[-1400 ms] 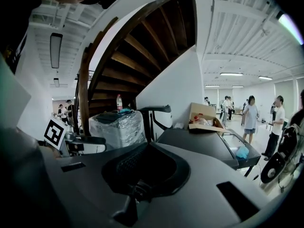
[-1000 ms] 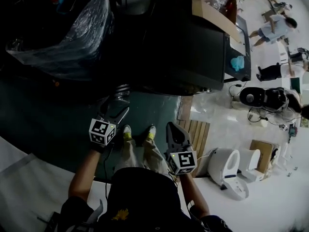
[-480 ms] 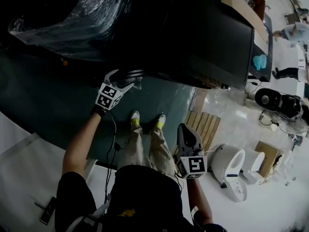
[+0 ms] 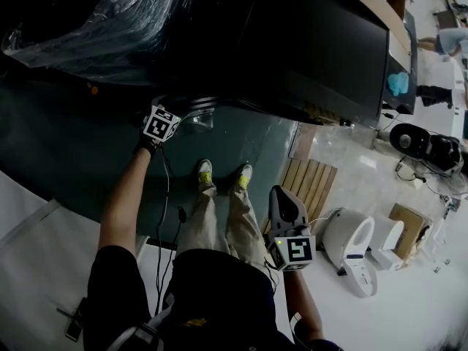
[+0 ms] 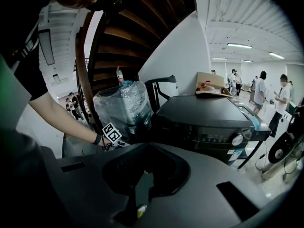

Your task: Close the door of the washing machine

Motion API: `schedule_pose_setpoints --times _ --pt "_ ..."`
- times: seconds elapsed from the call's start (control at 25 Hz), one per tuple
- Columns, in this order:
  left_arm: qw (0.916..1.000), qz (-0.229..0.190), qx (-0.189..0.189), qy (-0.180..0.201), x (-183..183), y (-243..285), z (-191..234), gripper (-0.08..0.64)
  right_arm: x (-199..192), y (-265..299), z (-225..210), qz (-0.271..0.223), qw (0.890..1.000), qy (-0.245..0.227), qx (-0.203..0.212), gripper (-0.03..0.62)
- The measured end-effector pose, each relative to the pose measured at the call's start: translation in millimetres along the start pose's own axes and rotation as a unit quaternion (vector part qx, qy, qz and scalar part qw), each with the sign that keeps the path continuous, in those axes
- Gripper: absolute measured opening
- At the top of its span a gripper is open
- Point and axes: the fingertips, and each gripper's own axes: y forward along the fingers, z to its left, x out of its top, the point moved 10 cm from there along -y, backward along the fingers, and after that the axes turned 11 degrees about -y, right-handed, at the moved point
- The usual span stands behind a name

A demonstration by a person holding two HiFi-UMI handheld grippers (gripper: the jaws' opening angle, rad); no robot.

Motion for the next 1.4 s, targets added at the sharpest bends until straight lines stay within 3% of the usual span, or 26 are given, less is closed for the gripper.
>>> schedule_pose_setpoints --times 0.16,0.56,1.12,1.4 --pt "0.9993 0.032 0.011 0.019 -14.8 7.4 2.2 0.385 -6.2 -1.9 4.7 0.006 1.0 0.005 0.003 0.028" --pt "0.994 0.059 0.037 0.084 -27.0 17.4 -3.2 0.394 -18.0 -8.3 15.3 0.012 1.0 0.012 0.008 0.028" --pt "0.9949 0.086 0.019 0.049 -46.0 7.9 -25.7 0.393 -13.0 -26.8 16.7 -0.003 1.0 0.016 0.001 0.028" --pt "0.9961 0.087 0.011 0.012 -60.6 2.7 -52.3 0.393 -11.7 -35.8 14.1 -0.016 1.0 0.02 -0.002 0.028"
